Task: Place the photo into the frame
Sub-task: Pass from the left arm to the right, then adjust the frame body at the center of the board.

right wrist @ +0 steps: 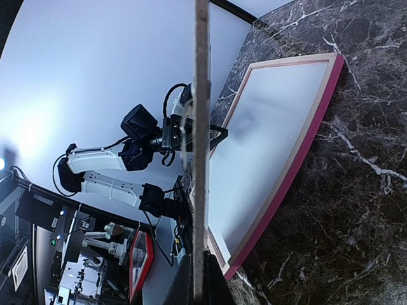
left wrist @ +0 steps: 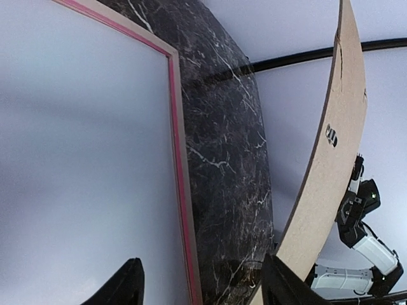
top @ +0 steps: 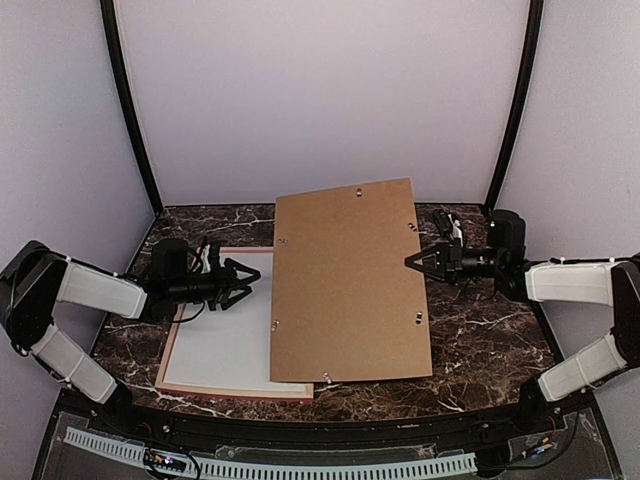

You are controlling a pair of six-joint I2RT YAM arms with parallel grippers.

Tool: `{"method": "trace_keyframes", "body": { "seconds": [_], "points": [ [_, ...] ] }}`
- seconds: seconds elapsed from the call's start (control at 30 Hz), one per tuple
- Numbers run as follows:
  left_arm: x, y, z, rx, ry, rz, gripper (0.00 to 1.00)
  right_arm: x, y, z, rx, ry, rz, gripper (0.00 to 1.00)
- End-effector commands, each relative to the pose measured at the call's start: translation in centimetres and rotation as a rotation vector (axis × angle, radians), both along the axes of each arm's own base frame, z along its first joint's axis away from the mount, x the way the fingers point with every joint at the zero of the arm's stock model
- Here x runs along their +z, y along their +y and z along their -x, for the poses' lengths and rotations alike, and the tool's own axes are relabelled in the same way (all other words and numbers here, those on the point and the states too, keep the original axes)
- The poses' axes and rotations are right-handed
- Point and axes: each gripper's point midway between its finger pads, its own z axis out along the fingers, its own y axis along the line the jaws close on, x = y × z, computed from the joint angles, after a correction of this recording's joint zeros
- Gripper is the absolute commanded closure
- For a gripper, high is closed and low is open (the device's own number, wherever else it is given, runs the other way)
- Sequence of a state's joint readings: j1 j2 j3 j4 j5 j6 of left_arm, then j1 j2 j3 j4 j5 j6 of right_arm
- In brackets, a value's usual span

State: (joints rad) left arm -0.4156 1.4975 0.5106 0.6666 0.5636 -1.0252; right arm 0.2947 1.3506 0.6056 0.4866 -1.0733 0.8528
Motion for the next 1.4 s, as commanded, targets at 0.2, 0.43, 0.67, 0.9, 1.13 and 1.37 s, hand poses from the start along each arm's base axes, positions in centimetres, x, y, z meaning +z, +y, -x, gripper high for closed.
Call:
{"method": "trace_keyframes", "body": {
  "seconds": [0.2, 0.43, 0.67, 0.9, 1.13, 1.37],
  "points": [
    [1.2, 11.7, -2.5, 0.203, -0.073, -0.729, 0.15, 6.2, -0.6, -1.3, -0.028, -0.026, -0.102, 1.0],
    [-1.1, 17.8, -3.6, 0.299, 0.047, -0.88, 0.09, 7.3, -0.4, -2.2, -0.034, -0.007, -0.114, 1.0],
    [-5.2, 19.6, -4.2, 0.311, 0.171, -0.887, 0.09, 7.3, -0.5, -2.4, -0.017, -0.002, -0.116, 1.0],
    [-7.9, 18.8, -3.8, 0.266, 0.226, -0.857, 0.09, 5.9, -1.0, -2.4, -0.019, 0.017, -0.122, 1.0],
    [-8.9, 16.9, -2.1, 0.219, 0.239, -0.741, 0.09, 5.4, -1.3, -2.3, -0.039, 0.036, -0.126, 1.0],
    [-7.6, 14.2, -1.1, 0.201, 0.196, -0.652, 0.09, 4.7, -1.3, -3.0, -0.058, 0.069, -0.1, 1.0]
  ]
}}
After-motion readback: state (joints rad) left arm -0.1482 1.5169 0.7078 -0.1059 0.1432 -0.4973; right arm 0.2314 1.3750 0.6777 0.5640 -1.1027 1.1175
